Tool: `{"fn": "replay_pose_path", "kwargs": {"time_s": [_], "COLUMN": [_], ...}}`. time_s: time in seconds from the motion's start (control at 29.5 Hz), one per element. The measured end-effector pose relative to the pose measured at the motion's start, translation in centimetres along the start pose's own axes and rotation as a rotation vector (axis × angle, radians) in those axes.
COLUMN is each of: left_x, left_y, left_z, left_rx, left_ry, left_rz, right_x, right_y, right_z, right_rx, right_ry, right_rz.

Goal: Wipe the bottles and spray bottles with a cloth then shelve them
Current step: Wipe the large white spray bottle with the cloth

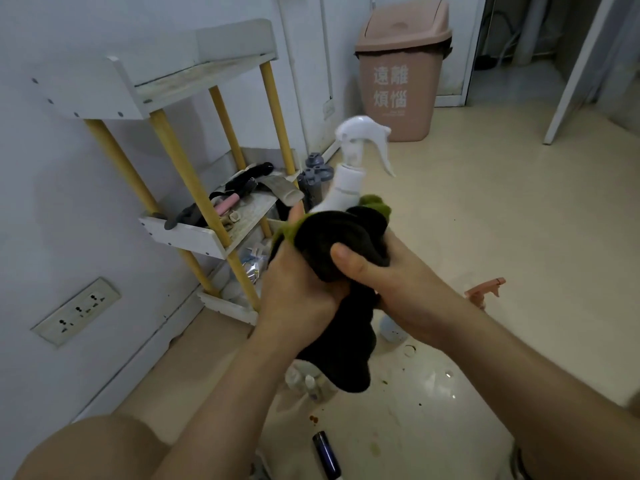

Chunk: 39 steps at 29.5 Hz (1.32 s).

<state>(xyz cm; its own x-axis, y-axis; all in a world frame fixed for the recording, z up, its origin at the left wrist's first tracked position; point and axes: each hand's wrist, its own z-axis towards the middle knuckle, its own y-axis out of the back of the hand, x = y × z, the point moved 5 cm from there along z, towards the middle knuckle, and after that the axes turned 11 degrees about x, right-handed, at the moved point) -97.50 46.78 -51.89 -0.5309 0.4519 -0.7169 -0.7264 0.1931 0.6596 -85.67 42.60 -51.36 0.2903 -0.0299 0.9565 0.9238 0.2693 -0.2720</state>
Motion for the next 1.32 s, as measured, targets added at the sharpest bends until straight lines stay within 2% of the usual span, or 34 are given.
{"fn": "replay_pose_path", "kwargs": {"time_s": [0.1, 0.17, 0.24, 0.3, 0.37, 0.44, 0.47, 0.61, 0.71, 0.81, 0.95, 1.02, 1.05, 1.08, 1.15, 1.19, 1.22, 1.25, 1.29, 1.32], "left_x": [-1.1, -1.7, -1.0, 0.5, 1.6, 1.7, 1.6, 1.1, 0.5, 1.2, 1.3, 1.1, 1.0, 0.7, 0.3, -0.1, -1.0, -1.7, -2.3, -2.7], "left_y": [-1.7, -2.3, -2.5, -2.9, -3.8, -4.5, -4.8, -5.0, -5.2, -4.6, -4.3, -3.6, -2.9, -2.0, -0.2, 1.1, 2.7, 4.0, 5.0, 4.9], "left_z": [-1.4, -2.3, -2.5, -2.4, -2.3, -2.5, -2.5, -2.4, -2.3, -1.6, -0.3, 0.2, 0.3, 0.3, 0.0, -0.1, -0.1, -0.1, -0.1, 0.3], "left_rx": [0.039, -0.022, -0.032, 0.022, 0.123, 0.221, 0.202, -0.153, -0.251, -0.338, -0.266, -0.126, -0.042, 0.067, 0.263, 0.246, 0.123, 0.021, -0.028, -0.012], "left_ry": [-0.095, -0.172, -0.161, -0.037, 0.111, 0.183, 0.193, 0.269, 0.297, 0.363, 0.279, 0.256, 0.269, 0.266, 0.233, 0.229, 0.199, 0.166, 0.148, 0.142], "left_rz": [0.203, 0.201, -0.048, -0.395, -0.532, -0.567, -0.619, -0.861, -0.926, -0.975, -1.223, -1.153, -0.942, -0.586, 0.306, 0.591, 0.667, 0.544, 0.249, -0.15], "right_x": [0.7, -0.3, -1.4, -1.4, -0.6, 0.3, 0.6, -0.5, -1.9, -3.3, -4.7, -4.8, -4.7, -4.2, -3.1, -2.5, -1.9, -1.3, -0.9, -0.7], "right_y": [2.2, 3.5, 4.3, 4.9, 5.5, 5.9, 5.9, 4.2, 1.9, 0.8, 0.3, 0.8, 1.3, 1.9, 3.5, 4.1, 4.6, 4.6, 4.4, 3.7], "right_z": [0.1, -0.2, -0.4, -0.3, -0.3, -0.4, -0.4, -0.3, -0.1, -0.2, 0.0, -0.1, -0.3, -0.5, -0.7, -0.8, -0.9, -1.0, -1.1, -1.2], "right_rx": [-0.317, -0.522, -0.632, -0.706, -0.748, -0.752, -0.754, -0.716, -0.588, -0.549, -0.421, -0.383, -0.391, -0.414, -0.461, -0.477, -0.485, -0.492, -0.487, -0.464], "right_ry": [0.132, 0.128, 0.108, 0.093, 0.115, 0.154, 0.169, 0.177, 0.199, 0.207, 0.168, 0.133, 0.121, 0.118, 0.115, 0.096, 0.064, 0.018, -0.017, -0.018], "right_rz": [-0.247, -0.174, 0.007, 0.162, 0.247, 0.281, 0.291, 0.275, 0.148, 0.049, 0.082, 0.125, 0.119, 0.085, -0.034, -0.118, -0.248, -0.423, -0.612, -0.772]}}
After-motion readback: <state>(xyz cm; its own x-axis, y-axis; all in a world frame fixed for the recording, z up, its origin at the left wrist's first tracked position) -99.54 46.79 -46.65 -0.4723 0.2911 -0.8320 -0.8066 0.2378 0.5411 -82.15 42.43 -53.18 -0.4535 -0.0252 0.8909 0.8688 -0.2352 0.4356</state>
